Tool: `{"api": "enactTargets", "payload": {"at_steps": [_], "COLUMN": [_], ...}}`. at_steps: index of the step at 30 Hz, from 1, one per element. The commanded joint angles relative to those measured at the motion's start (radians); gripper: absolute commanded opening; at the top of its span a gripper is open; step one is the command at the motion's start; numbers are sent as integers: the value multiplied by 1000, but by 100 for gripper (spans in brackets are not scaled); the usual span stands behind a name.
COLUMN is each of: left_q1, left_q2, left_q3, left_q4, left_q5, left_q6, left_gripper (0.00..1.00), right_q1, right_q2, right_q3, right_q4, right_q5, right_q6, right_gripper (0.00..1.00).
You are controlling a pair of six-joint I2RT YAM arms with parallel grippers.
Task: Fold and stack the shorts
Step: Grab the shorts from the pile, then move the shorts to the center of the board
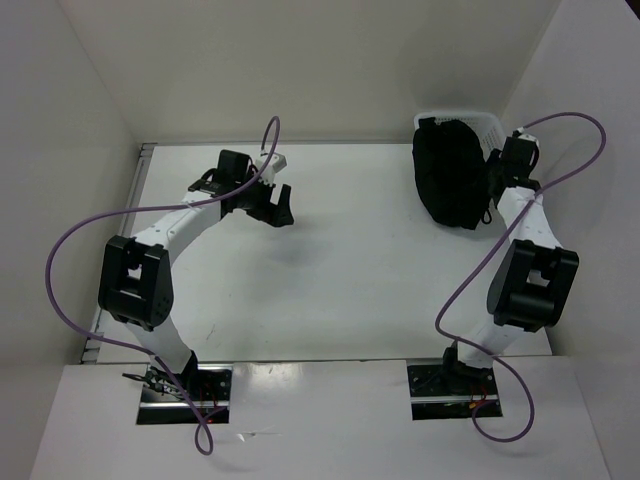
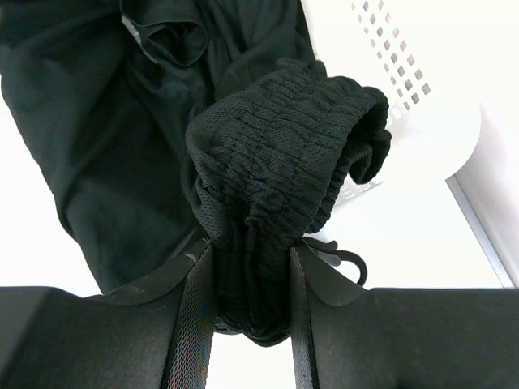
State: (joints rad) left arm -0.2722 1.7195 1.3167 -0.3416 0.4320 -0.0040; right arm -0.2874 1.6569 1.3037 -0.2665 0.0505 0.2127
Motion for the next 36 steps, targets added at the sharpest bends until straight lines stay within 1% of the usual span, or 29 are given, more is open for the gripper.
{"api": "enactTargets", "payload": {"at_steps": [1, 4, 6, 8, 10, 12, 13, 14, 15, 16, 17, 18, 20, 21, 22, 24, 26, 27, 29, 30, 31, 32, 34, 35, 36], "left_q1": [-2, -2, -2, -2, 8, 24, 33, 53, 63, 73, 82, 96, 109, 123, 123, 155, 191, 205, 232, 258, 271, 283, 307, 307, 317], "left_q2": [-14, -23, -34, -34, -44, -54, -54, -64, -64, -80, -99, -113, -155, -170, -185, -233, -273, -285, -322, -334, -357, -369, -403, -412, -413], "left_q3": [41, 41, 41, 50, 61, 71, 72, 82, 82, 91, 92, 92, 92, 79, 79, 67, 41, 41, 27, 1, -8, -17, -48, -59, -68], "left_q4": [4, 4, 4, 4, 15, 62, 76, 101, 110, 110, 122, 131, 131, 131, 131, 141, 141, 141, 150, 150, 150, 150, 141, 132, 119], "left_q5": [24, 24, 14, 2, -9, -18, -18, -27, -27, -27, -27, -27, -39, -39, -48, -75, -87, -99, -110, -121, -121, -131, -144, -159, -159], "left_q6": [4, 4, 4, 4, 4, 4, 4, 4, 4, 4, 4, 4, 4, 4, 4, 4, 4, 4, 4, 4, 4, 4, 4, 4, 4], "left_gripper": [100, 100, 100, 100, 100, 100, 100, 100, 100, 100, 100, 100, 100, 100, 100, 100, 100, 100, 100, 100, 100, 100, 100, 100, 100], "right_q1": [5, 14, 37, 91, 134, 188, 203, 244, 272, 301, 330, 402, 483, 561, 600, 684, 721, 731, 740, 740, 740, 740, 703, 685, 665], "right_q2": [-63, -72, -81, -94, -106, -115, -115, -100, -91, -91, -77, -77, -77, -77, -63, -20, 30, 44, 53, 53, 53, 41, -20, -43, -81], "right_q3": [52, 75, 130, 212, 297, 360, 441, 489, 582, 620, 650, 689, 719, 753, 775, 868, 961, 982, 991, 956, 924, 828, 700, 563, 498], "right_q4": [13, 24, 53, 84, 160, 205, 217, 208, 179, 170, 170, 170, 179, 179, 179, 148, 84, 64, 18, 7, -2, -11, -11, -1, 10], "right_q5": [-24, -49, -75, -57, -32, -21, -21, -21, -9, -9, -9, -9, -9, 2, 17, 17, 0, -12, -44, -44, -19, 0, 46, 46, 63], "right_q6": [-16, -16, -38, -100, -156, -219, -229, -248, -248, -260, -260, -274, -283, -283, -283, -254, -214, -150, -73, -15, 8, 26, 79, 79, 88], "right_gripper": [0, 0, 0, 0, 0, 0, 0, 0, 0, 0, 0, 0, 0, 0, 0, 0, 0, 0, 2, 3, 4, 6, 6, 8, 11]}}
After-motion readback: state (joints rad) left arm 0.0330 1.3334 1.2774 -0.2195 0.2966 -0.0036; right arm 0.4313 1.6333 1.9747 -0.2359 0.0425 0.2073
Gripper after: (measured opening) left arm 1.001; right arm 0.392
